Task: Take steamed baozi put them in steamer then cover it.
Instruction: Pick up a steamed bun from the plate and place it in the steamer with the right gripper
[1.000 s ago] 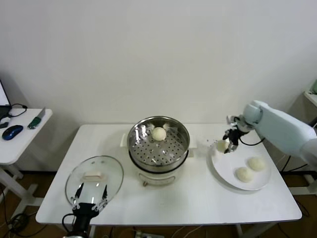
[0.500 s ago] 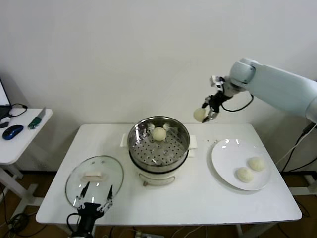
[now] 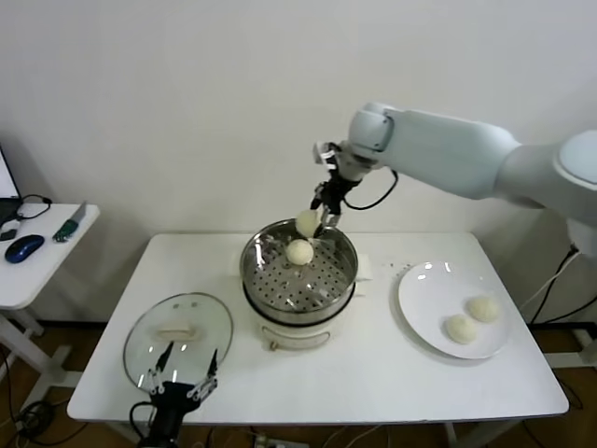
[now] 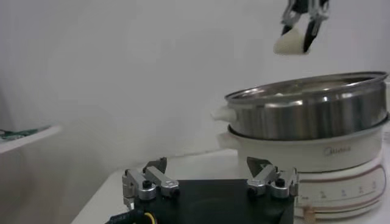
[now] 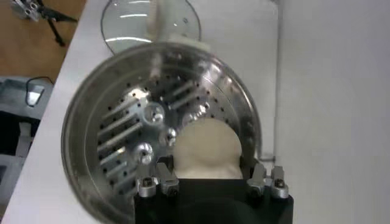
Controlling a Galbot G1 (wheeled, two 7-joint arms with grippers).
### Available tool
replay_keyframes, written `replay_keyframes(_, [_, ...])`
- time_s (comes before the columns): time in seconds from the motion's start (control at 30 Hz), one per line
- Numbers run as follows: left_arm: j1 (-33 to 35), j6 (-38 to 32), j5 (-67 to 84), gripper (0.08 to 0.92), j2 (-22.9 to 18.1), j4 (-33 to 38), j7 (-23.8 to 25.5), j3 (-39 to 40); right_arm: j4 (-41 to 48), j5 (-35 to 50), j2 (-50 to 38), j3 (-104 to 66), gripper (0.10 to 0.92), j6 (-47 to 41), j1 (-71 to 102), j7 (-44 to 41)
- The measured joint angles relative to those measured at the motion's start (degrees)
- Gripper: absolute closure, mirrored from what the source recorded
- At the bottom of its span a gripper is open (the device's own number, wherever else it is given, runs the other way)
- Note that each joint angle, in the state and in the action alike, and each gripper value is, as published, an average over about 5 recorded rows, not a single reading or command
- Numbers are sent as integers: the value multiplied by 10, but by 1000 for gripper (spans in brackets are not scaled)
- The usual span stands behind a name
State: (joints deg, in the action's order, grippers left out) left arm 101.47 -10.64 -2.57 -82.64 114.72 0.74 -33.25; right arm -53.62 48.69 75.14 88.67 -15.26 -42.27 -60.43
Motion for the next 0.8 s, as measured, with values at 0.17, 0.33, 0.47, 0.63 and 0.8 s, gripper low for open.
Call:
replay_keyframes(0.17, [3, 0, -1, 177, 1, 9, -1, -5, 14, 2, 44, 7, 330, -2, 25, 5])
replay_keyframes(0.33, [7, -1, 1, 177, 3, 13, -1, -10, 29, -5, 77, 10, 330, -2, 52, 6])
replay_keyframes(0.47, [9, -2, 4, 177, 5, 12, -2, -15, 44, -16, 98, 12, 330, 0, 74, 6])
replay_keyframes(0.63, [9, -3, 7, 177, 8, 11, -3, -19, 62, -27, 114, 14, 327, 3, 96, 6])
replay_keyframes(0.8, [9, -4, 10, 177, 11, 11, -4, -21, 77, -37, 123, 15, 296, 5, 110, 7])
